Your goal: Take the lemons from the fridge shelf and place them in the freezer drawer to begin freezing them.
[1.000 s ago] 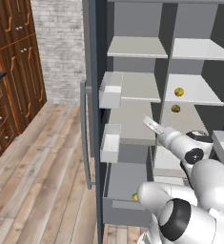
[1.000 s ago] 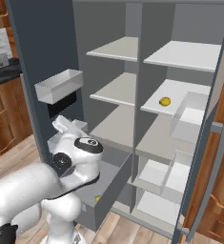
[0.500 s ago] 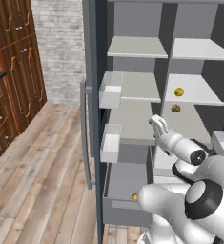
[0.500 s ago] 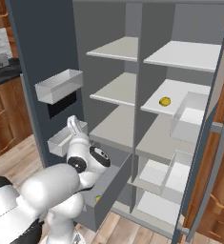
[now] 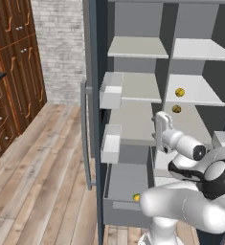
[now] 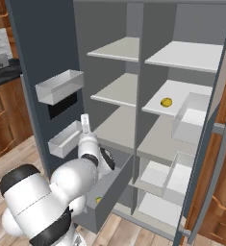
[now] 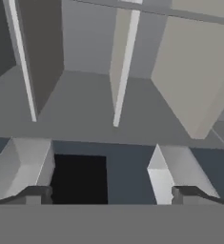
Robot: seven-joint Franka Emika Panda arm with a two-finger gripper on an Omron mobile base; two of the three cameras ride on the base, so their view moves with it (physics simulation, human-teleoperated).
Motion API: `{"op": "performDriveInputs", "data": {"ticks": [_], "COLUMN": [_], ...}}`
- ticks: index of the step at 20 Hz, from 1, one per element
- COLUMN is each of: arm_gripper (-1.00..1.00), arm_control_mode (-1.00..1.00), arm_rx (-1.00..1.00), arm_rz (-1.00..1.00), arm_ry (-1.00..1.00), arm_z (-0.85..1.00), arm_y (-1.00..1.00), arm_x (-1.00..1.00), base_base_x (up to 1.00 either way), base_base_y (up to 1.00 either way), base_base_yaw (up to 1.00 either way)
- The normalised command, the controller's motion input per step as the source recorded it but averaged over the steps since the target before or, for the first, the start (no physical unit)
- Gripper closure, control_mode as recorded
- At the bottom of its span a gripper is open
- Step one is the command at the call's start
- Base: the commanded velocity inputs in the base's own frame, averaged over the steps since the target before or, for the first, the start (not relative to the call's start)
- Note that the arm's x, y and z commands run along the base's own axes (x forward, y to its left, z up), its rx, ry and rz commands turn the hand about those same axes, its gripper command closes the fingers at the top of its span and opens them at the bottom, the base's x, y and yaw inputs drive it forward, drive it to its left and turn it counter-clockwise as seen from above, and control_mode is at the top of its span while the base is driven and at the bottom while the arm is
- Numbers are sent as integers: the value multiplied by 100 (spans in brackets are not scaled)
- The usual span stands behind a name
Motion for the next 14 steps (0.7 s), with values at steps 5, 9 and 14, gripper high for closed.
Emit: {"op": "performDriveInputs", "data": {"ticks": [5, 9, 14], "arm_gripper": [-100, -100, -100], "arm_control_mode": [-100, -100, -100], "arm_rx": [81, 82, 81], "arm_rz": [5, 1, 0], "arm_ry": [40, 40, 45], "arm_z": [13, 15, 17], "arm_y": [6, 6, 9], "arm_x": [-28, -37, -34], "base_base_x": [0, 0, 0], "base_base_y": [0, 0, 0], "base_base_yaw": [0, 0, 0]}}
